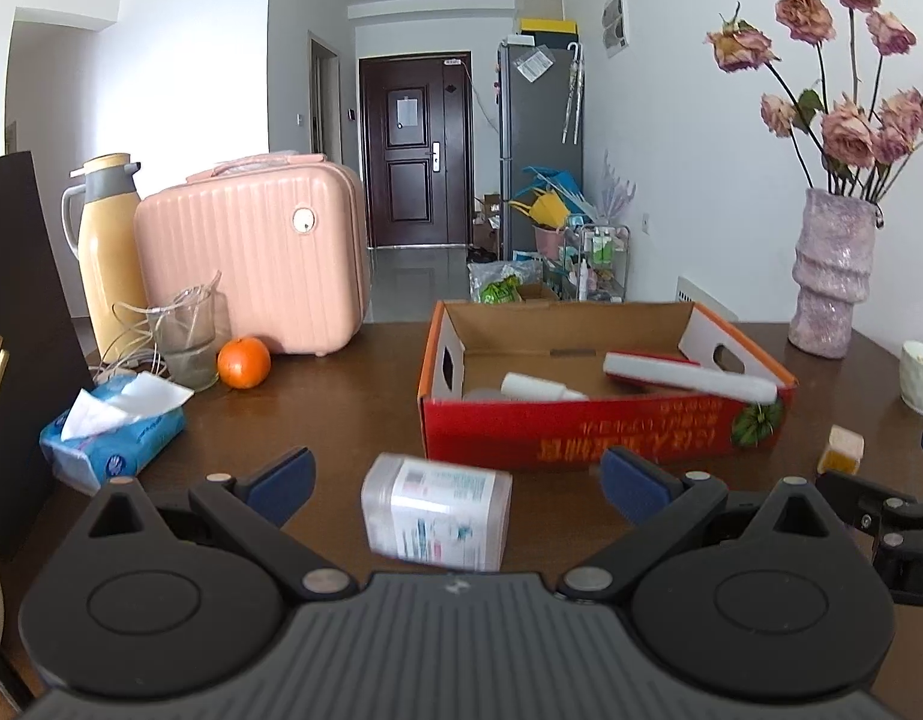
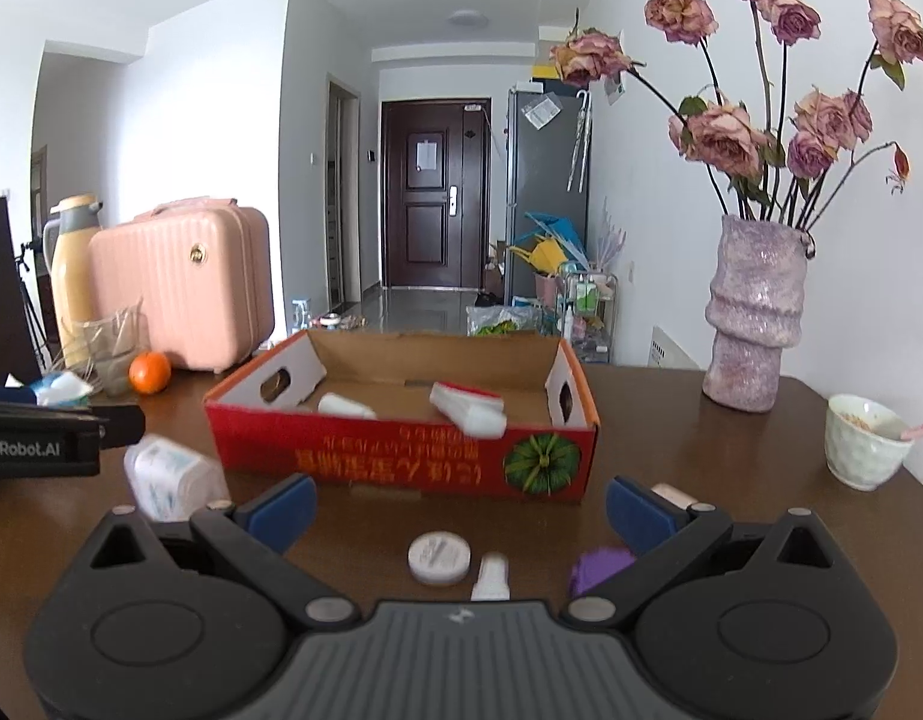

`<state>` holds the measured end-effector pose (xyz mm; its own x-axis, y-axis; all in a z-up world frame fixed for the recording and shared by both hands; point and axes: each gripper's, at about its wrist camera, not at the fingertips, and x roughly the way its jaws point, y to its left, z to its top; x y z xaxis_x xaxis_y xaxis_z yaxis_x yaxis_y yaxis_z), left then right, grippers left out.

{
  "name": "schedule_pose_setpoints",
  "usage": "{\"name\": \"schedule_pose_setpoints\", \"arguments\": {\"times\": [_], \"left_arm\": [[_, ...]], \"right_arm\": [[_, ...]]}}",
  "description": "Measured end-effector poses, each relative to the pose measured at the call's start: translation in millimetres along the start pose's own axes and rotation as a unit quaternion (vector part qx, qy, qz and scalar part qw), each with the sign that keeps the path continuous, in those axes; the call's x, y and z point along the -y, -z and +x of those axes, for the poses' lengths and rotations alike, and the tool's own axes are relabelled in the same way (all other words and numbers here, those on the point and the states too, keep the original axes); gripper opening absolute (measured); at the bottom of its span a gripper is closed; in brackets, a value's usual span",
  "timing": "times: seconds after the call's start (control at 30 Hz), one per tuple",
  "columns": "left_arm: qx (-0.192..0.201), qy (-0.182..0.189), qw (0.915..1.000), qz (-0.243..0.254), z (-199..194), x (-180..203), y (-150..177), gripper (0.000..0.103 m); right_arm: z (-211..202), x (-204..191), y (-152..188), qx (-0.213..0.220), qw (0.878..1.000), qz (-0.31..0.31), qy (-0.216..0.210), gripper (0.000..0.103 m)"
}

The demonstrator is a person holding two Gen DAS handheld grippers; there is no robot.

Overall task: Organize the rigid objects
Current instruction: 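Withdraw both tools from the box back toward the remaining items, then lower the right tool onto the green spray bottle and grasp it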

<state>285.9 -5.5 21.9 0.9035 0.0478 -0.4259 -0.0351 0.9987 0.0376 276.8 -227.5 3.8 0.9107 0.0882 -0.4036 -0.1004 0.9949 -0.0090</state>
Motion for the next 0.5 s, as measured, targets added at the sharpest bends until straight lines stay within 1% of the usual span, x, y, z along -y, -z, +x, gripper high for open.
{"name": "schedule_pose_setpoints", "arguments": {"times": [0.27, 0.5], "left_arm": [[-0.010, 0.015, 0.9998, 0.005, -12, -1, 24, 0.103], [-0.016, 0.019, 0.9996, 0.010, -10, 1, 33, 0.103]], "right_arm": [[-6, -3, 28, -0.025, 1.000, 0.006, 0.001, 0.103], [0, -3, 36, -0.034, 0.999, 0.009, 0.004, 0.103]]}}
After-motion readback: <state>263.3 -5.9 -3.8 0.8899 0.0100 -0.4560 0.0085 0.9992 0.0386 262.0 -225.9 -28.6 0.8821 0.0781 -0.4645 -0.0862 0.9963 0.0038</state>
